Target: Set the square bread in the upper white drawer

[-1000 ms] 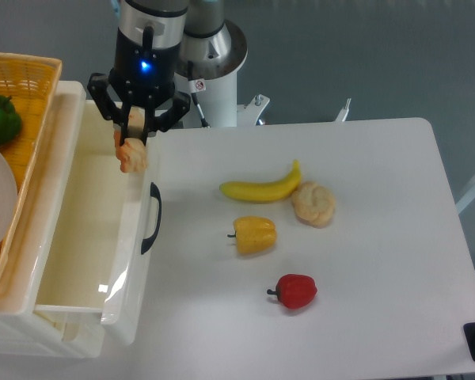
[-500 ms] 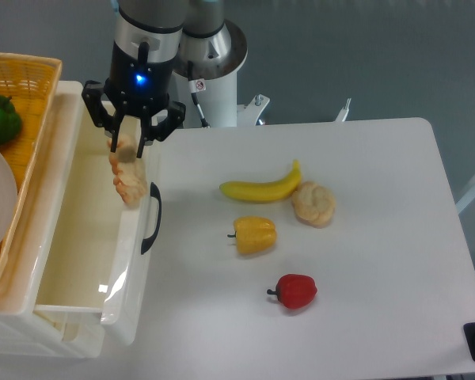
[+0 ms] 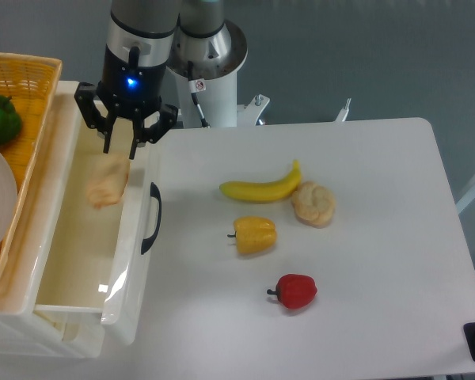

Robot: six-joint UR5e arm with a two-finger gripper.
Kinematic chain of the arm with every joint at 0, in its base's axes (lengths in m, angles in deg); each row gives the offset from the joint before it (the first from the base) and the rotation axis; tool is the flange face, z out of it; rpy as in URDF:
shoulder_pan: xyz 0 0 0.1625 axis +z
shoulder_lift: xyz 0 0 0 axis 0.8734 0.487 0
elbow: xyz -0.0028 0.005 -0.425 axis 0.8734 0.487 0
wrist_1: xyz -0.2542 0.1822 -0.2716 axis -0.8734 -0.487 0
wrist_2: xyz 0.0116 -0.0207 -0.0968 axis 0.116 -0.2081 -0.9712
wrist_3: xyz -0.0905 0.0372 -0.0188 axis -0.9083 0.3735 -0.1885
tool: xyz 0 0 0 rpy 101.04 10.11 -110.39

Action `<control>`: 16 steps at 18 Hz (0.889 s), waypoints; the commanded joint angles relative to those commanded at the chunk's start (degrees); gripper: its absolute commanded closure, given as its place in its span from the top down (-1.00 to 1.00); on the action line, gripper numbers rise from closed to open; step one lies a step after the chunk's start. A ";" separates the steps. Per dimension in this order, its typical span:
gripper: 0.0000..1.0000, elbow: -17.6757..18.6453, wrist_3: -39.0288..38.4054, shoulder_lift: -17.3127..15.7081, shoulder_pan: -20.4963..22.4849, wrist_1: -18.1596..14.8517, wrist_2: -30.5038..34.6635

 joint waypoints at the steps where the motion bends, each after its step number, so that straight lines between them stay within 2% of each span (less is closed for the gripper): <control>1: -0.15 0.00 0.00 0.00 0.00 0.00 -0.09; 6: -0.14 0.00 0.79 0.18 0.96 0.26 0.70; 8: 0.07 0.00 1.49 0.18 2.89 0.61 1.23; 10: 0.09 0.00 1.76 0.26 3.95 1.40 2.45; 11: 0.26 0.00 1.84 0.26 4.83 1.41 3.24; 12: 0.55 0.00 1.93 0.26 5.36 1.49 3.60; 14: 0.87 0.00 2.90 0.35 6.67 1.93 3.86; 15: 0.99 0.00 2.90 0.44 7.11 1.93 3.86; 16: 1.00 0.00 2.90 0.61 7.55 2.02 4.47</control>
